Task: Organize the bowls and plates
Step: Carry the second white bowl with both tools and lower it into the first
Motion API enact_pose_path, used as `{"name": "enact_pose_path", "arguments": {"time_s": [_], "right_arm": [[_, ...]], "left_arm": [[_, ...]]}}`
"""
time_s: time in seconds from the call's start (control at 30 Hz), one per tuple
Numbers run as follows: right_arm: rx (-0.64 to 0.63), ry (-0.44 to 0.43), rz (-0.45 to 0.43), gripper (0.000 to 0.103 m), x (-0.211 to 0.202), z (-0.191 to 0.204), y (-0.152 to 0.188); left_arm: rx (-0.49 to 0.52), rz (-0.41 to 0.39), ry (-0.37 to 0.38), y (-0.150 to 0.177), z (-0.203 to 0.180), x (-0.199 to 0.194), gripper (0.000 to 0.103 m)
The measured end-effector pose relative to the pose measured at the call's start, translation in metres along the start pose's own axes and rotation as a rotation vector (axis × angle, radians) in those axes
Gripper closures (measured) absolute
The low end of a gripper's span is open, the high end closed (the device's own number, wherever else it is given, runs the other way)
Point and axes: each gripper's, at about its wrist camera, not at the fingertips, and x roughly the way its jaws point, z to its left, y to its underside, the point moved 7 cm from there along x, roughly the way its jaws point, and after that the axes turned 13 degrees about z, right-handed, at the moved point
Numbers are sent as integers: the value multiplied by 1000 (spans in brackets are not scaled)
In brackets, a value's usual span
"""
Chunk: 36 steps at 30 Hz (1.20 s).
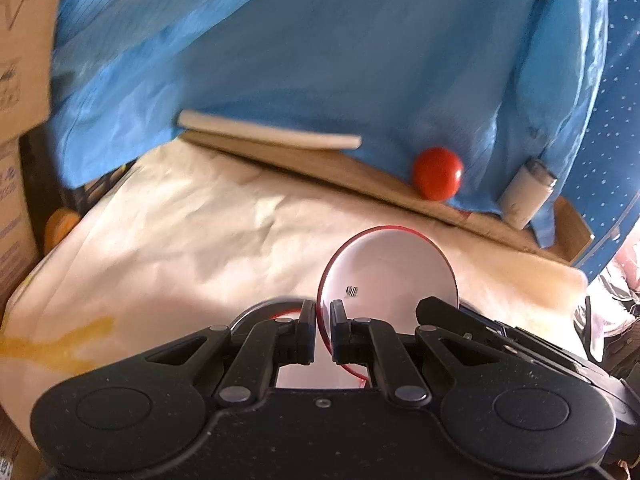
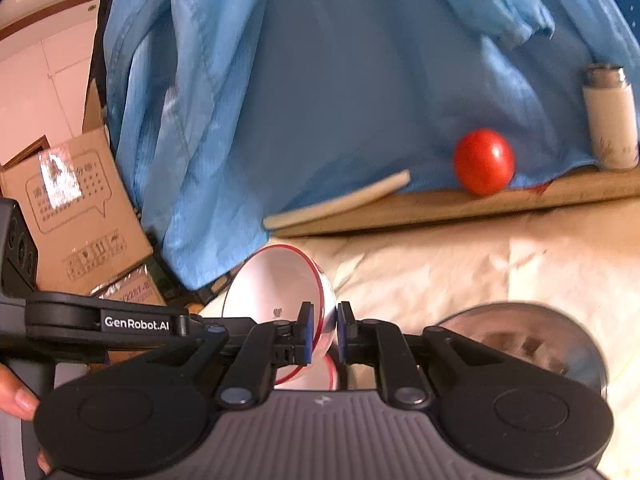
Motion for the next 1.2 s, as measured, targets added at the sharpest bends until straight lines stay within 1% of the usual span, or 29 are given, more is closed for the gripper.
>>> {"name": "enact_pose_path", "arguments": {"time_s": [0.27, 0.43, 0.63, 0.77, 1.03, 1.2], "right_arm": [[6, 0, 68, 90, 22, 11, 14], [-4, 16, 105, 89, 32, 14, 22], [-3, 36, 138, 89, 39, 13, 27], [-1, 42, 152, 89, 42, 12, 28], [-1, 40, 154, 87, 42, 11, 28], [0, 38, 156, 87, 42, 9, 30]], "left_arm": [[-23, 33, -17, 11, 24, 7, 97], [-20, 59, -38, 18, 31, 13, 96], [-27, 82, -44, 24, 35, 22, 96], [-24, 83, -40, 24, 34, 23, 96], [-10, 82, -44, 24, 33, 24, 95], [18, 73, -67, 25, 28, 25, 95]]}}
